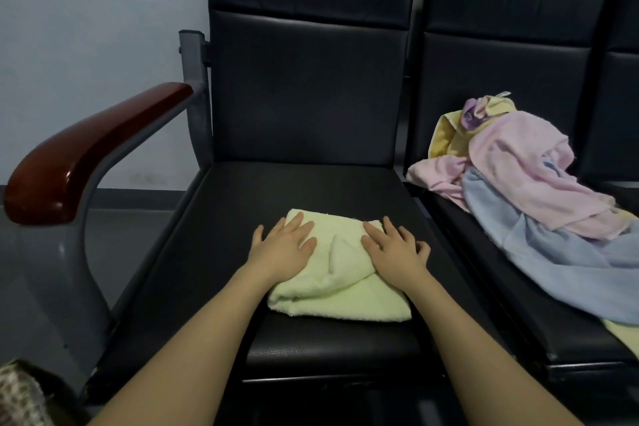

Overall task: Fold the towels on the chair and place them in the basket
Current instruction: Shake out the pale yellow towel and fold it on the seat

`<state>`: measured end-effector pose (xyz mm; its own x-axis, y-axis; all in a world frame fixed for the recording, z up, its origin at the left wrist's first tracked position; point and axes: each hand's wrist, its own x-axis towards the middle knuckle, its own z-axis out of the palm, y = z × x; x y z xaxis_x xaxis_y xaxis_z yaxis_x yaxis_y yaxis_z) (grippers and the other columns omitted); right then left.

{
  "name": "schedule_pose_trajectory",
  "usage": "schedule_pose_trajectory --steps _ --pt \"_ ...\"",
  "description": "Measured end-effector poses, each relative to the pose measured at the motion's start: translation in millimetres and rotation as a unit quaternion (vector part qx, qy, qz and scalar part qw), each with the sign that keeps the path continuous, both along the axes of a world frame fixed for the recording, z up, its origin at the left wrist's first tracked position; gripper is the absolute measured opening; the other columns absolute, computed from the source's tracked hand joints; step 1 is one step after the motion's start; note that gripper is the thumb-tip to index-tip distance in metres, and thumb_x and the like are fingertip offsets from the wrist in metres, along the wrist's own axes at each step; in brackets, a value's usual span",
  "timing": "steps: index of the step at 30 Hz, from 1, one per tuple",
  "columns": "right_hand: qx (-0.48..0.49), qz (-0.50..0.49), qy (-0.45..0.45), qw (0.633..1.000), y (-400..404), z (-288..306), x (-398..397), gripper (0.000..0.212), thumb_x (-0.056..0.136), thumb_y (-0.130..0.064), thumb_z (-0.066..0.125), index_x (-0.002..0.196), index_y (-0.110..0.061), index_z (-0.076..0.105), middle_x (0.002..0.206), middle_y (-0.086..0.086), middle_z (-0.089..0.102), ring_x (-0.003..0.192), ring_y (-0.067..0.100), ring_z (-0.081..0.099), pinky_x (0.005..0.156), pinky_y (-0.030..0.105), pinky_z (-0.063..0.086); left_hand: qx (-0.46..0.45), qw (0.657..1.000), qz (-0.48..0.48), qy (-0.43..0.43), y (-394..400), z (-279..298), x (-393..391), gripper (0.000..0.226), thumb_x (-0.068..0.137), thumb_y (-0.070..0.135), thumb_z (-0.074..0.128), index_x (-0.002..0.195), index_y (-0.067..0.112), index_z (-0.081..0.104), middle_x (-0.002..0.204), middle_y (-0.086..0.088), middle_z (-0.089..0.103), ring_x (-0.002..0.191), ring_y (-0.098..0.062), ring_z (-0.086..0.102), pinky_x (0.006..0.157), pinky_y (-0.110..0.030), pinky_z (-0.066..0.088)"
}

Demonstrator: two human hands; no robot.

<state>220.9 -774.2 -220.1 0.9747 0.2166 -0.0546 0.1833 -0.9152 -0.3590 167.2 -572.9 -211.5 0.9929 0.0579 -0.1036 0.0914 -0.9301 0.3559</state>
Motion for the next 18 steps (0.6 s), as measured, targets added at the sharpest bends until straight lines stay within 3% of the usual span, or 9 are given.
schedule_pose_trajectory --steps 5,8,10,15,18 --pt "0.071 0.092 -0.124 0.985 7 8 -10 0.036 0.102 -0.044 0.034 0.133 -0.043 0.051 0.156 -0.015 0.024 0.141 0.009 0.015 0.11 0.035 -0.001 -0.075 0.996 0.014 -0.043 -2 12 -6 0.05 0.101 0.042 0.03 0.15 0.03 0.025 0.161 0.005 0.003 0.146 -0.017 0.01 0.116 -0.041 0.001" --pt "0.185 0.157 -0.055 0.968 14 18 -26 0.031 0.102 -0.039 0.039 0.128 -0.041 0.055 0.134 -0.021 0.049 0.119 -0.023 0.02 0.113 0.032 -0.002 -0.059 0.996 0.011 -0.065 -9 17 -18 0.048 0.101 0.041 0.032 0.148 0.03 0.029 0.158 0.0 0.012 0.142 -0.022 0.017 0.113 -0.039 0.009" --pt "0.177 0.179 -0.021 0.968 15 19 -35 0.033 0.102 -0.036 0.039 0.132 -0.038 0.052 0.121 -0.021 0.054 0.108 -0.032 0.019 0.114 0.031 -0.004 -0.04 0.996 0.0 -0.079 -10 17 -29 0.048 0.1 0.043 0.033 0.146 0.029 0.031 0.154 -0.002 0.02 0.137 -0.022 0.022 0.11 -0.037 0.015" --pt "0.19 0.162 -0.041 0.967 12 21 -47 0.034 0.1 -0.029 0.047 0.133 -0.033 0.05 0.105 -0.014 0.053 0.108 0.002 0.033 0.111 0.03 0.002 -0.017 0.997 -0.004 -0.071 -4 21 -58 0.064 0.092 0.062 0.036 0.146 0.029 0.028 0.141 0.002 0.028 0.128 -0.02 0.033 0.107 -0.035 0.023" --pt "0.186 0.143 -0.053 0.971 4 21 -56 0.019 0.096 -0.026 0.054 0.113 -0.031 0.061 0.095 -0.014 0.044 0.105 0.008 0.034 0.107 0.028 0.008 0.017 0.998 -0.009 -0.067 -3 24 -74 0.084 0.08 0.072 0.048 0.147 0.028 0.023 0.137 0.002 0.028 0.122 -0.023 0.04 0.104 -0.035 0.026"
